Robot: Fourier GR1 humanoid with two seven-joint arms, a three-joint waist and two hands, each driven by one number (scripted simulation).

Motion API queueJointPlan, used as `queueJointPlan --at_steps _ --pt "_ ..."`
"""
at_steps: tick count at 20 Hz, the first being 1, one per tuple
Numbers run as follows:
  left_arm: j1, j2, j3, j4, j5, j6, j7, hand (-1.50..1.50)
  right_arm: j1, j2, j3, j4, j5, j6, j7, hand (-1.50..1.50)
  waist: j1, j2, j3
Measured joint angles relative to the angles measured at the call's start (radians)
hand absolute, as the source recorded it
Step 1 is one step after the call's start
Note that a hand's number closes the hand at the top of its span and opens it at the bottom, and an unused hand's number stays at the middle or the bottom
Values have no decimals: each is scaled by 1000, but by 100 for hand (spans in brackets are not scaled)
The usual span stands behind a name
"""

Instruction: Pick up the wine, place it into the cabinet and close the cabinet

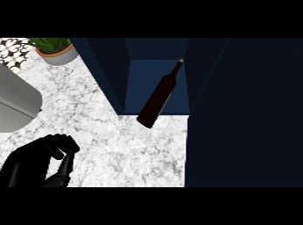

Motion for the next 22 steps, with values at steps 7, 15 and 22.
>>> queueJointPlan --at_steps 7,15,22 --pt "70 44 107 5 59 -118 -31 150 -15 -1 26 2 -8 28 -8 150 4 2 0" --pt "141 61 160 5 73 -207 -70 150 -141 34 200 7 -23 -16 111 150 14 4 0" --pt "180 78 226 -3 99 -275 -68 150 -359 133 303 29 -22 -115 261 150 17 4 1"
